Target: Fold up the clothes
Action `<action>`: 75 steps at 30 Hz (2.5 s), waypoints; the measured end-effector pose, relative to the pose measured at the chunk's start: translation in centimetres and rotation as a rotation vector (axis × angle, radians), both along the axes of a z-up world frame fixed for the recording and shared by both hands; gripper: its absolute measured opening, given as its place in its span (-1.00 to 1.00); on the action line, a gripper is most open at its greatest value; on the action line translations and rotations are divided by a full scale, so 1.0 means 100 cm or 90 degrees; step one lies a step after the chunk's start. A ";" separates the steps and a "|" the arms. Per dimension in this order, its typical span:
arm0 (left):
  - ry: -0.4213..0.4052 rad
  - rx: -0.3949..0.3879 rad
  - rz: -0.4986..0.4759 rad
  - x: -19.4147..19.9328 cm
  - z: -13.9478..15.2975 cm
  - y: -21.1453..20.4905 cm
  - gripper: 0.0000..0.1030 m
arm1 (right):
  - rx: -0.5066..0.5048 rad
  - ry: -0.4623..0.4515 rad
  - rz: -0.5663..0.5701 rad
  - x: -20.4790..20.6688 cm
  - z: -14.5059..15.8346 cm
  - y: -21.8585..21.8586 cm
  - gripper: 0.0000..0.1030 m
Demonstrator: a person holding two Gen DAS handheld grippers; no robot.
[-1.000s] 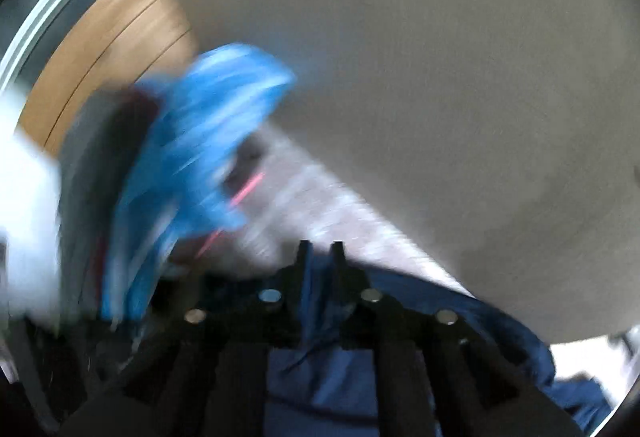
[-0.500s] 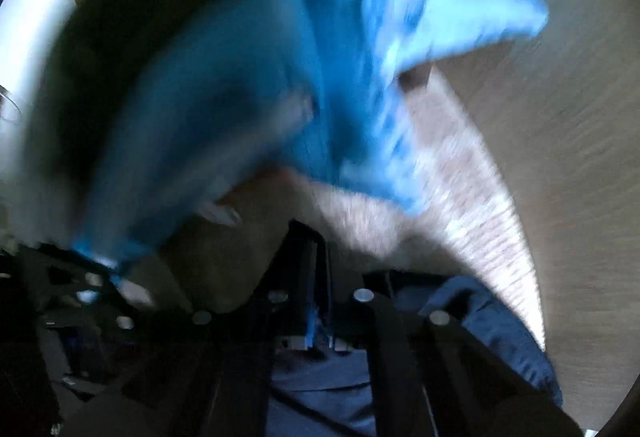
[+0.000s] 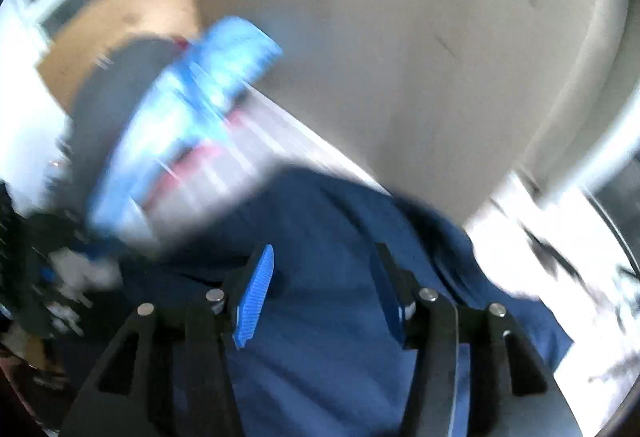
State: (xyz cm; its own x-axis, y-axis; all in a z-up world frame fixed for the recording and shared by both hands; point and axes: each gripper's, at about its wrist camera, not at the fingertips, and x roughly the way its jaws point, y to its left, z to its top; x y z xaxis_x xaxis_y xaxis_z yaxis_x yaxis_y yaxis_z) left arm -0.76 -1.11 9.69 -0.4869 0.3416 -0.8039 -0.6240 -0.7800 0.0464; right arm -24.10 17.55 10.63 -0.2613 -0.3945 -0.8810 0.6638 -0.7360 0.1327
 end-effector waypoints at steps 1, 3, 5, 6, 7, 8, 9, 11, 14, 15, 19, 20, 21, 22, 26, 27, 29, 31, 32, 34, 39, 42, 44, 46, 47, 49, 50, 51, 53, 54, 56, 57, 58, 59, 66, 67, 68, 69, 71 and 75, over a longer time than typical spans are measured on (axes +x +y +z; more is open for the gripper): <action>-0.007 0.007 0.005 0.000 0.000 -0.002 -0.38 | -0.001 -0.013 -0.010 -0.001 -0.003 0.006 -0.04; -0.008 0.010 0.018 -0.003 0.000 -0.001 -0.38 | -0.016 -0.016 -0.018 0.000 -0.001 0.008 -0.04; 0.002 0.010 0.016 -0.004 0.001 0.002 -0.34 | -0.028 -0.021 -0.010 0.002 -0.003 0.006 -0.04; 0.003 0.012 0.013 -0.004 0.000 0.003 -0.30 | -0.028 -0.021 -0.002 0.000 -0.006 0.001 -0.04; -0.002 0.015 0.010 -0.003 -0.003 0.005 -0.26 | -0.022 -0.026 0.007 -0.003 -0.013 -0.008 -0.04; -0.007 0.017 0.007 -0.002 -0.005 0.007 -0.26 | -0.014 -0.034 0.017 -0.006 -0.022 -0.020 -0.04; -0.012 0.020 0.003 -0.001 -0.008 0.009 -0.26 | -0.006 -0.041 0.028 -0.008 -0.032 -0.033 -0.04; -0.022 0.025 -0.003 0.000 -0.013 0.012 -0.26 | -0.007 -0.065 0.037 -0.016 -0.048 -0.055 -0.04; -0.030 0.026 0.007 0.010 -0.016 0.002 -0.26 | -0.009 -0.106 0.050 -0.031 -0.072 -0.091 -0.04; -0.029 0.022 0.015 0.013 -0.016 -0.003 -0.26 | -0.005 -0.104 0.058 -0.033 -0.077 -0.102 -0.04; -0.030 0.017 0.035 0.019 -0.019 -0.019 -0.26 | 0.001 -0.060 0.078 -0.033 -0.074 -0.125 -0.95; -0.029 0.019 0.038 0.017 -0.020 -0.020 -0.26 | 0.002 -0.052 0.078 -0.034 -0.071 -0.128 -0.95; -0.025 0.021 0.040 0.016 -0.021 -0.019 -0.26 | 0.002 -0.041 0.072 -0.036 -0.066 -0.131 -0.96; -0.012 0.016 0.037 0.014 -0.021 -0.014 -0.26 | 0.000 -0.028 0.061 -0.038 -0.059 -0.131 -0.96; 0.054 -0.049 0.017 0.008 -0.028 0.005 -0.24 | 0.003 0.028 0.030 -0.039 -0.034 -0.129 -0.96; 0.060 -0.061 0.012 0.008 -0.029 0.006 -0.24 | 0.018 0.051 0.027 -0.037 -0.030 -0.129 -0.97; 0.069 -0.078 0.005 0.008 -0.032 0.008 -0.24 | 0.048 0.096 0.020 -0.034 -0.023 -0.127 -0.97; 0.065 -0.072 0.001 0.009 -0.032 0.007 -0.24 | 0.060 0.083 0.024 -0.036 -0.023 -0.125 -0.97; 0.063 -0.070 -0.001 0.009 -0.032 0.007 -0.24 | 0.077 0.076 0.016 -0.036 -0.023 -0.122 -0.96; 0.062 -0.068 -0.009 0.011 -0.030 0.003 -0.24 | 0.056 0.045 0.007 -0.029 -0.014 -0.114 -0.94; 0.050 -0.086 -0.012 0.012 -0.036 -0.005 -0.23 | -0.109 -0.081 0.127 0.045 0.010 -0.096 -0.24; 0.042 -0.077 -0.001 0.011 -0.039 -0.007 -0.23 | -0.089 -0.058 0.207 0.100 0.005 -0.117 0.08; 0.042 -0.072 0.004 0.010 -0.039 -0.007 -0.23 | -0.052 -0.034 0.249 0.124 -0.004 -0.136 0.08; 0.040 -0.068 0.008 0.008 -0.038 -0.008 -0.23 | -0.002 0.006 0.271 0.137 -0.016 -0.153 0.08; 0.040 -0.066 0.011 0.007 -0.039 -0.008 -0.23 | 0.017 0.020 0.276 0.140 -0.020 -0.159 0.08; 0.043 -0.066 0.016 0.004 -0.041 -0.008 -0.23 | 0.044 0.028 0.282 0.140 -0.025 -0.163 -0.39; 0.045 -0.065 0.019 0.002 -0.041 -0.008 -0.24 | 0.053 0.014 0.284 0.137 -0.026 -0.163 -0.78; 0.047 -0.065 0.021 0.001 -0.042 -0.007 -0.24 | 0.052 -0.001 0.280 0.132 -0.025 -0.159 -0.89; 0.052 -0.073 0.025 -0.002 -0.045 -0.006 -0.24 | 0.024 -0.007 0.261 0.126 -0.013 -0.150 -0.89; 0.055 -0.074 0.030 -0.003 -0.046 -0.006 -0.24 | 0.008 -0.002 0.249 0.124 -0.003 -0.145 -0.89; 0.060 -0.074 0.039 -0.005 -0.047 -0.005 -0.28 | -0.028 0.007 0.228 0.118 0.018 -0.136 -0.89; 0.062 -0.070 0.050 -0.007 -0.046 -0.006 -0.29 | -0.048 0.006 0.221 0.114 0.029 -0.132 -0.89; 0.064 -0.062 0.067 -0.009 -0.045 -0.007 -0.32 | -0.062 0.003 0.217 0.111 0.036 -0.130 -0.89; 0.068 -0.070 0.082 -0.011 -0.045 -0.007 -0.37 | -0.062 -0.013 0.218 0.113 0.036 -0.130 -0.88; 0.097 -0.119 0.111 0.001 -0.036 -0.015 -0.55 | 0.020 -0.081 0.181 0.113 0.009 -0.104 -0.24; 0.101 -0.117 0.107 0.003 -0.033 -0.016 -0.55 | -0.006 -0.085 0.158 0.102 0.014 -0.099 -0.24; 0.104 -0.112 0.100 0.005 -0.030 -0.015 -0.54 | -0.016 -0.071 0.127 0.088 0.018 -0.095 -0.24; 0.110 -0.109 0.089 0.006 -0.028 -0.012 -0.51 | -0.012 -0.044 0.096 0.074 0.019 -0.092 -0.24; 0.131 -0.112 0.064 0.006 -0.027 -0.006 -0.42 | 0.004 -0.024 0.056 0.048 0.012 -0.091 -0.24; 0.136 -0.131 0.018 -0.010 -0.039 0.013 -0.33 | -0.012 -0.058 0.037 0.014 -0.010 -0.107 -0.24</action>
State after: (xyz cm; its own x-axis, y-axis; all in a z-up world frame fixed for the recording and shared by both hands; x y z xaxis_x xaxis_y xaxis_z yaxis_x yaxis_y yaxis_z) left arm -1.72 0.20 5.80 -0.6589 0.1659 -0.7337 -0.5619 -0.7570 0.3335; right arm -22.72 6.84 9.59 -0.1573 -0.4233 -0.8922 0.6901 -0.6934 0.2073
